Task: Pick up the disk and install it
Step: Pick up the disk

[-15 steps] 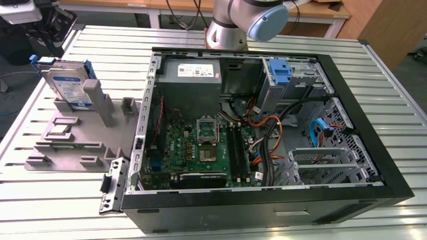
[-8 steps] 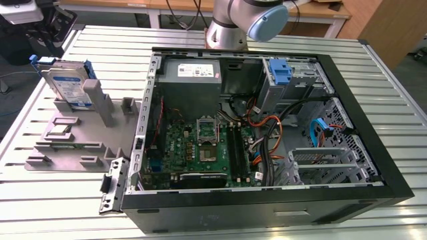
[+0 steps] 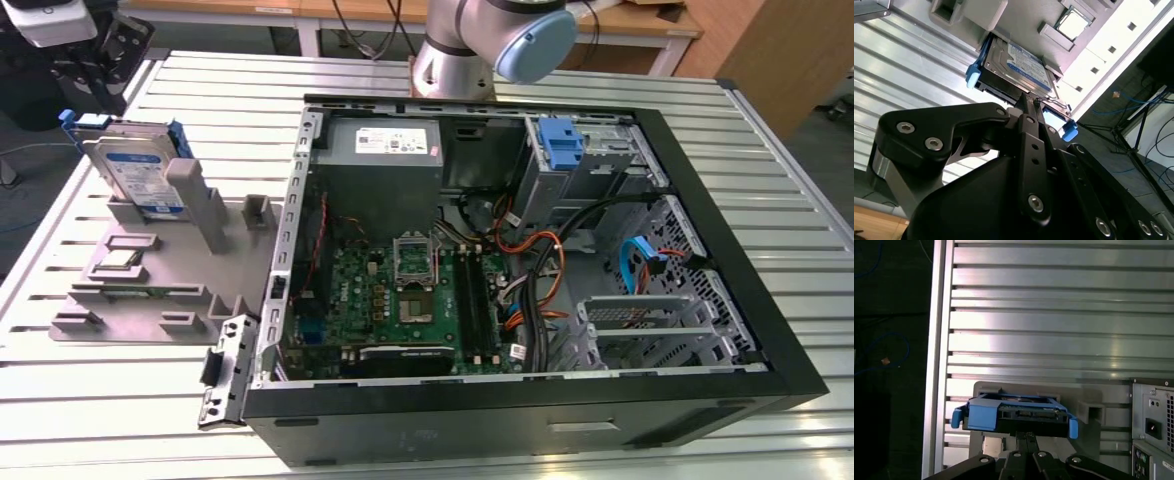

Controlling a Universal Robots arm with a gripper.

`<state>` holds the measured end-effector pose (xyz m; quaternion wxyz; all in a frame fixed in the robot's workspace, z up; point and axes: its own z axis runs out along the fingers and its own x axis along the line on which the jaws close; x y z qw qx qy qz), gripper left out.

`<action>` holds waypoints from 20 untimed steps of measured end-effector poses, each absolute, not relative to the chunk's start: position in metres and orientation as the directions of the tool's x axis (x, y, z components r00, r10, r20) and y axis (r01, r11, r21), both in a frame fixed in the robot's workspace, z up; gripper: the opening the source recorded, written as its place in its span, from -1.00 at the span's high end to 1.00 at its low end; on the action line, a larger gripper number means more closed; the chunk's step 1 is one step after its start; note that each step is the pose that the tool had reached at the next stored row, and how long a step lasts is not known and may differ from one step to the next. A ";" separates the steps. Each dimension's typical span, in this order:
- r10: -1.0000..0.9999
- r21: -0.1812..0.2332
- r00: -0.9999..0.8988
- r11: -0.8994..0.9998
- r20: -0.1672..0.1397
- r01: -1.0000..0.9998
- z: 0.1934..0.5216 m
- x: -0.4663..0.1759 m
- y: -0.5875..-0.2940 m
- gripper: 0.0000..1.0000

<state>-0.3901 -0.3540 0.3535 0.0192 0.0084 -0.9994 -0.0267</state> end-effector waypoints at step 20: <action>-0.171 0.055 -0.985 0.984 0.038 -0.169 0.353 -0.390 -0.354 0.79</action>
